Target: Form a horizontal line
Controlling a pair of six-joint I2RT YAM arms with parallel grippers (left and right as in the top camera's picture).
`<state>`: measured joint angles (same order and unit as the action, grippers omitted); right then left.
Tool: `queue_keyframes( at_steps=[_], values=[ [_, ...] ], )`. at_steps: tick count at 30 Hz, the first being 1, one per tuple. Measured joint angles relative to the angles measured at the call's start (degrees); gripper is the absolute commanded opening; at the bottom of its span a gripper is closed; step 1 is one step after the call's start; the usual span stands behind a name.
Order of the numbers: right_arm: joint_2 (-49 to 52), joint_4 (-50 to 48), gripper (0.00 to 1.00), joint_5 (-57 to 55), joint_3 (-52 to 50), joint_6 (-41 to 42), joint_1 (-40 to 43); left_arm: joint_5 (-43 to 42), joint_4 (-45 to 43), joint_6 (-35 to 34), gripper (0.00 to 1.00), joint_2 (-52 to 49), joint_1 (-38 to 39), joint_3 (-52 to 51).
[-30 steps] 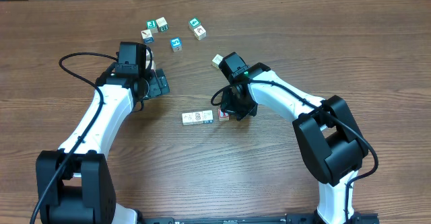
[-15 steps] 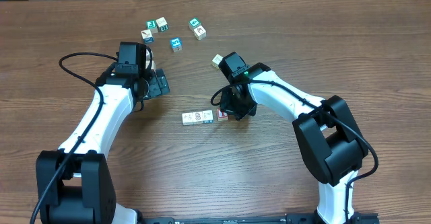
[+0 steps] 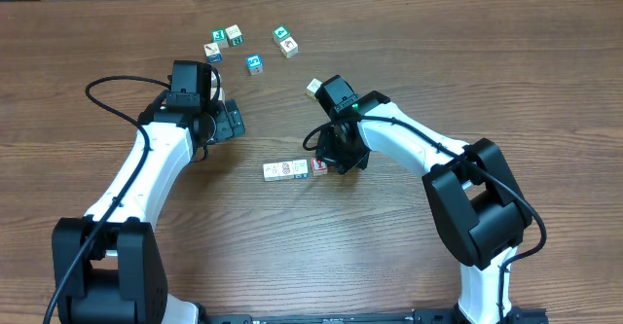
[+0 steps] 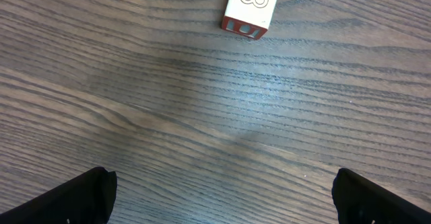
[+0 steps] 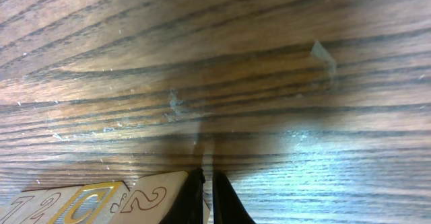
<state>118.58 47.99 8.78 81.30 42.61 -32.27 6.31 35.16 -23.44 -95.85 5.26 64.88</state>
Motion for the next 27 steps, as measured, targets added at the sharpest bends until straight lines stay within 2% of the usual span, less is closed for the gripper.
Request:
queue_keyframes(
  at_steps=[27],
  values=[
    [0.0, -0.33, 0.04, 0.02, 0.0, 10.4, -0.83, 0.0, 0.0, 0.0, 1.0, 0.0, 0.0, 0.0]
  ],
)
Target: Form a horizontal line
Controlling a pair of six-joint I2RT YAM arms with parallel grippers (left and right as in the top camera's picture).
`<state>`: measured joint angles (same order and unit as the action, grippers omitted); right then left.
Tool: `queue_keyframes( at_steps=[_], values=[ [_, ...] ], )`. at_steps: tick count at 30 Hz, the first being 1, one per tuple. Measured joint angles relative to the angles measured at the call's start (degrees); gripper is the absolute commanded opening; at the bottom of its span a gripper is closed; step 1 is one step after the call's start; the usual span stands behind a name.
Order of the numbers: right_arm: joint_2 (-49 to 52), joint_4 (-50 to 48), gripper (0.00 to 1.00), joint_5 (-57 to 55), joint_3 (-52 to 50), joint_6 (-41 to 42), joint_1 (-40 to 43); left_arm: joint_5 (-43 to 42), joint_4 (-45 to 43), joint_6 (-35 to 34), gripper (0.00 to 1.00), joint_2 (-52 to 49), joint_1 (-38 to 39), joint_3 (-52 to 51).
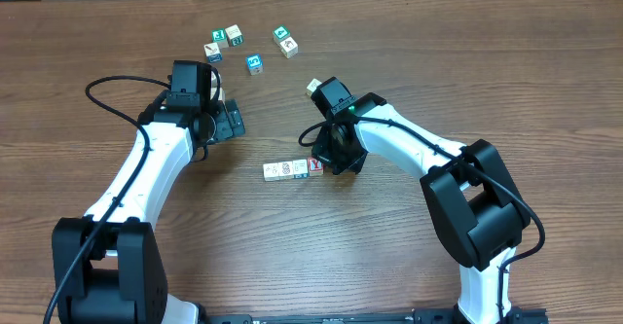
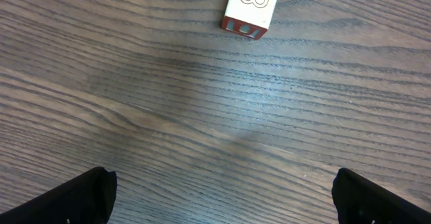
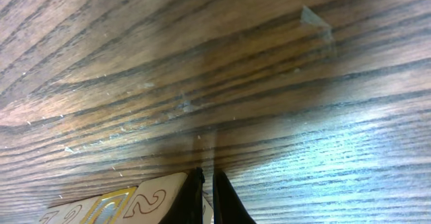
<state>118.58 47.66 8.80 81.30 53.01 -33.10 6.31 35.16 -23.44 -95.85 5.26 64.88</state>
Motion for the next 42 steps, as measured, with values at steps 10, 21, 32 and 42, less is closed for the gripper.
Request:
queue_keyframes(
  at_steps=[10, 21, 32, 42],
  values=[
    [0.0, 0.31, 0.04, 0.0, 0.0, -0.63, 0.0, 0.0, 0.0, 0.0, 1.0, 0.0, 0.0, 0.0],
    [0.0, 0.15, 0.04, 0.0, 0.0, -2.8, 0.0, 0.0, 0.0, 0.0, 1.0, 0.0, 0.0, 0.0],
    [0.0, 0.13, 0.04, 0.02, 0.0, -3.17, 0.0, 0.0, 0.0, 0.0, 1.0, 0.0, 0.0, 0.0],
    [0.0, 0.11, 0.04, 0.0, 0.0, -3.21, -0.04, 0.0, 0.0, 0.0, 1.0, 0.0, 0.0, 0.0]
  ],
)
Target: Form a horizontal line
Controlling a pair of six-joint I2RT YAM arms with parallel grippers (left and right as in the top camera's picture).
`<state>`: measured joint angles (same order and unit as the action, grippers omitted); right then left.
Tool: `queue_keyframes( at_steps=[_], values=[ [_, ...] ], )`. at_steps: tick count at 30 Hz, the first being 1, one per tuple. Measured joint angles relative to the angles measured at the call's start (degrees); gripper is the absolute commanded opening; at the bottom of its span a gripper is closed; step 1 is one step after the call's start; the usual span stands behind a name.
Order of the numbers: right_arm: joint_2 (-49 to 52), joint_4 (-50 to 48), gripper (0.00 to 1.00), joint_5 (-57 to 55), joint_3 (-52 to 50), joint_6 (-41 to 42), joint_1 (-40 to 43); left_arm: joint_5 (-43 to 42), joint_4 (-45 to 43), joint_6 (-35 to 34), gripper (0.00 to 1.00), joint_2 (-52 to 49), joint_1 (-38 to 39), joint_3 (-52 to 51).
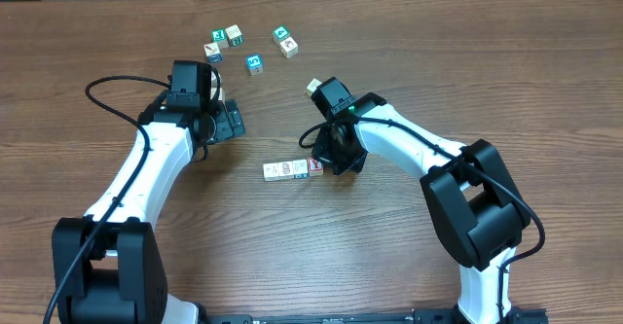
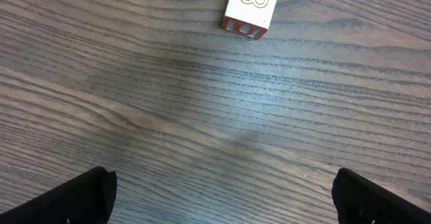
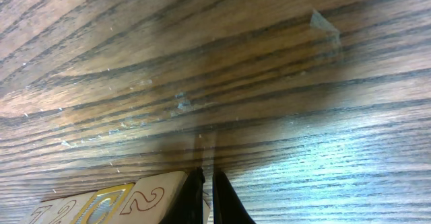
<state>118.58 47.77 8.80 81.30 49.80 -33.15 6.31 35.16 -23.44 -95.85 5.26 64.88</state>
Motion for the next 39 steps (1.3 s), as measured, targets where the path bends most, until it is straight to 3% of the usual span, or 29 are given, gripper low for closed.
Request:
queue_keyframes(
  at_steps=[39],
  values=[
    [0.0, 0.81, 0.11, -2.99, 0.0, -0.11, -0.26, 0.0, 0.0, 0.0, 1.0, 0.0, 0.0, 0.0]
  ],
)
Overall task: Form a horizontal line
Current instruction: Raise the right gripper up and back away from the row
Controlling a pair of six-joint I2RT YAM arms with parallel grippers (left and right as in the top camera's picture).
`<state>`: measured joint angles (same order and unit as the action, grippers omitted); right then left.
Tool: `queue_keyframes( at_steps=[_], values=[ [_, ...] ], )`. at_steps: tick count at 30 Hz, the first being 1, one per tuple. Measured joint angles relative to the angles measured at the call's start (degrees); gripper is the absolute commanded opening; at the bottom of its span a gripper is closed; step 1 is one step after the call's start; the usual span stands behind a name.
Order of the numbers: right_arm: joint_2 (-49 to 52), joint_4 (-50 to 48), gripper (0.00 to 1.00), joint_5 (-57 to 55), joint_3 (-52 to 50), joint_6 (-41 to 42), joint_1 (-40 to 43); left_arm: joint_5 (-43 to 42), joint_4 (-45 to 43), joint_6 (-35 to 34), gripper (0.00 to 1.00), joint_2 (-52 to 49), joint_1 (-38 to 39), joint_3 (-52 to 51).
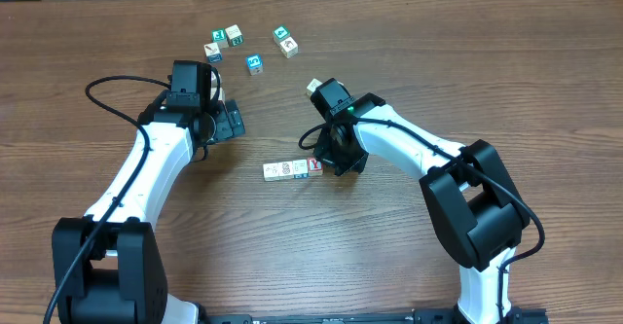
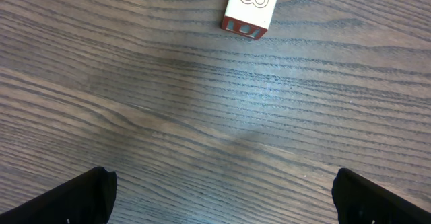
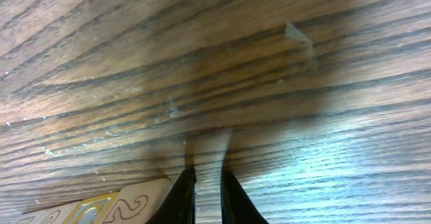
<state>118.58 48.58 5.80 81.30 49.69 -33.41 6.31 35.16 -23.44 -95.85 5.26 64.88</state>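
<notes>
A short row of small letter blocks lies at mid-table, with a red-edged block at its right end. My right gripper stands low just right of that end. In the right wrist view its fingertips are a narrow gap apart, bare wood between them, right beside the block marked "2". The right gripper holds nothing. My left gripper hangs open to the upper left. Its view shows my left gripper wide open over bare wood, with a block marked "8" ahead.
Several loose blocks lie at the back: a white and blue one, a green and white one, a blue one, a pair. A pale block sits behind the right wrist. The left arm's cable loops at the left.
My right gripper's fingertips, pressed together before, now stand slightly apart beside the "2" block. The left arm and the blocks have not moved.
At every earlier moment my right gripper stood shut at the right end of the row, tips against the "2" block, shifting only slightly. The left gripper stayed open and still. Now the right fingers have parted a little.
</notes>
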Motion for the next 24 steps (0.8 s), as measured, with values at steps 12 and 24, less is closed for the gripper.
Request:
queue_keyframes(
  at_steps=[12, 24],
  values=[
    [0.0, -0.26, 0.11, -2.43, 0.0, -0.02, 0.13, 0.0, 0.0, 0.0, 1.0, 0.0, 0.0, 0.0],
    [0.0, -0.61, 0.1, -4.5, 0.0, 0.0, 3.85, 0.0, 0.0, 0.0, 1.0, 0.0, 0.0, 0.0]
  ],
)
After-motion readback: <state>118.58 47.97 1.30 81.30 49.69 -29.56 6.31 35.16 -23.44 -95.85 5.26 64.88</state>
